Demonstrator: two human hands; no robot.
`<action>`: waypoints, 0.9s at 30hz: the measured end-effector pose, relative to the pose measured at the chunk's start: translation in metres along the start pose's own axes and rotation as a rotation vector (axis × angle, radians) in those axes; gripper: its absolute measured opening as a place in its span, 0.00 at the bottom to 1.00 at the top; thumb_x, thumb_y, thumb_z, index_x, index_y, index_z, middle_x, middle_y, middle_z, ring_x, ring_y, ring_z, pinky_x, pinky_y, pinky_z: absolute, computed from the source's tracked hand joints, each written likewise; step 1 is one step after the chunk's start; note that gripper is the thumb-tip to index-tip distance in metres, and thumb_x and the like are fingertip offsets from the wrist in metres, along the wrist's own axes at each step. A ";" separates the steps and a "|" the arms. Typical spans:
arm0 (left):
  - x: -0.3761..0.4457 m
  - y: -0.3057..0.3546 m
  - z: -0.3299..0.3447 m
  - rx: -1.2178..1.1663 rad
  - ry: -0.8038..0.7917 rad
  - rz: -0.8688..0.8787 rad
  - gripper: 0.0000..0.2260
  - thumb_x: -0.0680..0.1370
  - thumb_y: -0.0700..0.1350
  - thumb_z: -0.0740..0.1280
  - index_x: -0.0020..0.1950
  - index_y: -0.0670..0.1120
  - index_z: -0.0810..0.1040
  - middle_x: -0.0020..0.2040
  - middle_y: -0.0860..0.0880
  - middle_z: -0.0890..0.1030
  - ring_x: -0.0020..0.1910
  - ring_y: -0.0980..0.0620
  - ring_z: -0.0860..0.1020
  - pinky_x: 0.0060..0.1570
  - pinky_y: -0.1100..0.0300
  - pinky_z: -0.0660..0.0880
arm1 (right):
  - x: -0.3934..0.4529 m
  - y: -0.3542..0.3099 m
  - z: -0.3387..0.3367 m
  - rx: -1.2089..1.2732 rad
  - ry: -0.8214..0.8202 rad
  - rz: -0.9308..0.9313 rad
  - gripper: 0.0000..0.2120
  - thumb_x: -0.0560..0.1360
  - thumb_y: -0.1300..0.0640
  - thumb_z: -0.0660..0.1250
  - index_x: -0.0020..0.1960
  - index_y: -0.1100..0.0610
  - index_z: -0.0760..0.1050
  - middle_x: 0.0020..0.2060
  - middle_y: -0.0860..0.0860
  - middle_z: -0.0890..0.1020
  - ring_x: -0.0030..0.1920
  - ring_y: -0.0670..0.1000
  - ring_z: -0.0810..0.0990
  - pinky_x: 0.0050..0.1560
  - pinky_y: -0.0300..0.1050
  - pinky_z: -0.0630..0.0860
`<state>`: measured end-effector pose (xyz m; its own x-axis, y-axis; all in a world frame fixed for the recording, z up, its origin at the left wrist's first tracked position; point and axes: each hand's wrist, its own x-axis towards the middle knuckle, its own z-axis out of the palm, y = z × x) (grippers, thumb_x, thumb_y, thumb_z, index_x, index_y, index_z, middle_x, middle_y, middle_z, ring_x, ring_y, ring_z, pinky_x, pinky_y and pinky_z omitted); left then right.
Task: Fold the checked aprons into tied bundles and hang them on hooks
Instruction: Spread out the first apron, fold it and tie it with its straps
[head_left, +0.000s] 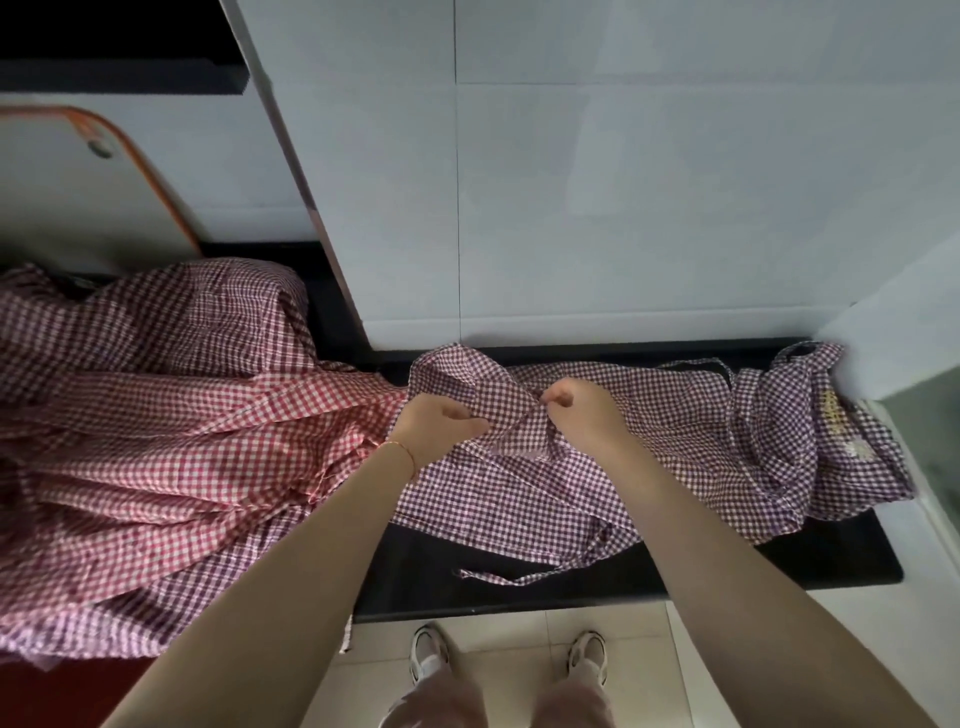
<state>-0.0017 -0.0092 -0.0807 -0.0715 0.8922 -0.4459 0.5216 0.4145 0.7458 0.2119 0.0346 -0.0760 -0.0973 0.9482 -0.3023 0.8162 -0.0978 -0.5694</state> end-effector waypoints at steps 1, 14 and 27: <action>-0.001 0.000 -0.004 -0.038 -0.021 -0.001 0.09 0.75 0.49 0.74 0.38 0.47 0.80 0.38 0.50 0.81 0.40 0.53 0.78 0.46 0.59 0.77 | -0.001 -0.002 0.003 0.012 -0.006 0.015 0.13 0.80 0.58 0.64 0.63 0.53 0.78 0.59 0.50 0.81 0.56 0.50 0.79 0.56 0.44 0.73; 0.009 -0.061 -0.010 0.217 -0.056 -0.262 0.09 0.76 0.44 0.66 0.52 0.41 0.79 0.49 0.43 0.82 0.47 0.45 0.81 0.43 0.56 0.79 | -0.010 0.018 0.055 -0.367 -0.259 0.131 0.39 0.74 0.45 0.73 0.79 0.51 0.58 0.77 0.57 0.61 0.76 0.61 0.62 0.74 0.61 0.64; 0.008 -0.055 0.012 0.440 -0.094 -0.159 0.13 0.80 0.54 0.63 0.52 0.45 0.80 0.57 0.46 0.80 0.55 0.47 0.77 0.51 0.59 0.71 | -0.009 0.034 0.063 -0.555 -0.204 0.149 0.37 0.76 0.49 0.70 0.78 0.53 0.57 0.78 0.59 0.58 0.78 0.62 0.56 0.75 0.63 0.59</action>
<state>-0.0212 -0.0274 -0.1313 -0.1130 0.7953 -0.5955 0.8222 0.4114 0.3933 0.2046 0.0033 -0.1406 -0.0218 0.8539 -0.5200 0.9991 -0.0008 -0.0432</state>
